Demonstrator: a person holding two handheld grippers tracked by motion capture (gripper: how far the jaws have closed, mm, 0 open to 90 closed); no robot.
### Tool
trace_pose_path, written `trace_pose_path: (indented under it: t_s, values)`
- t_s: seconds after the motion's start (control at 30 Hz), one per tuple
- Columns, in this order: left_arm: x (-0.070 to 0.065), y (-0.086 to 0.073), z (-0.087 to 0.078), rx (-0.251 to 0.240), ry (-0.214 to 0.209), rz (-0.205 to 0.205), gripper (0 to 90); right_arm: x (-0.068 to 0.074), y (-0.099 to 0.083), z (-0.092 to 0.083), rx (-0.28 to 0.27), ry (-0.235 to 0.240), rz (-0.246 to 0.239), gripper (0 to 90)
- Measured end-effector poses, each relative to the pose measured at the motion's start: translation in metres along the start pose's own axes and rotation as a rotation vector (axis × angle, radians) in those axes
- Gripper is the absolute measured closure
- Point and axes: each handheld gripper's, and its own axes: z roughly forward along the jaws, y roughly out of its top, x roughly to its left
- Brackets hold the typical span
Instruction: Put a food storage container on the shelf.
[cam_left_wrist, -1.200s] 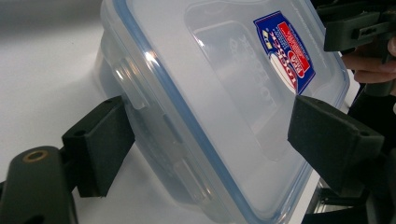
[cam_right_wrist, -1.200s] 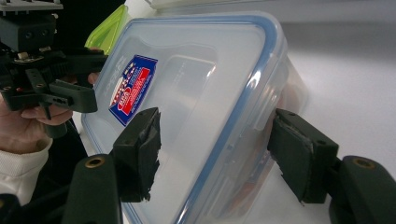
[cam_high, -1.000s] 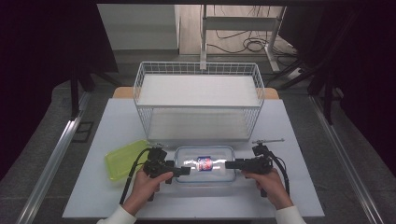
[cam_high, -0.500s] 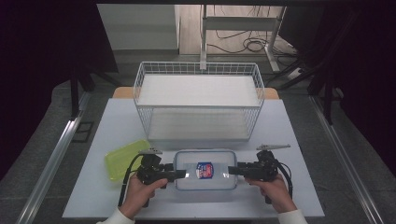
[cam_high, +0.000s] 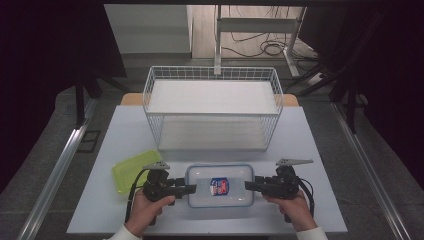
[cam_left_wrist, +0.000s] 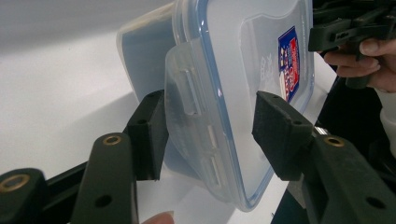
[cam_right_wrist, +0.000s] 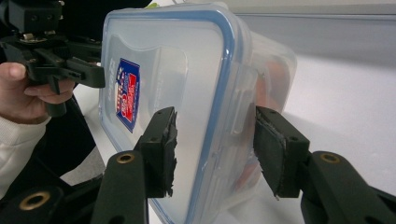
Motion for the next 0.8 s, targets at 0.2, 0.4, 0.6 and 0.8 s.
trace_pose_path:
  t_s: [0.2, 0.4, 0.6, 0.8]
  values:
    - [-0.0025, -0.0039, -0.0007, -0.023, 0.006, 0.004, 46.7, 0.0005, -0.0024, -0.0009, -0.016, 0.001, 0.014, 51.7]
    - [-0.0065, -0.0065, -0.0023, -0.033, 0.015, 0.009, 47.6, 0.0028, -0.0052, -0.0024, -0.033, 0.001, 0.027, 52.6]
    - [-0.009, -0.0073, -0.0035, -0.038, 0.025, 0.023, 48.2, 0.0058, -0.0066, -0.004, -0.041, -0.005, 0.023, 52.9]
    - [-0.0098, -0.0069, -0.0058, -0.05, 0.024, 0.032, 48.5, 0.0082, -0.0059, -0.0046, -0.053, -0.008, 0.009, 53.0]
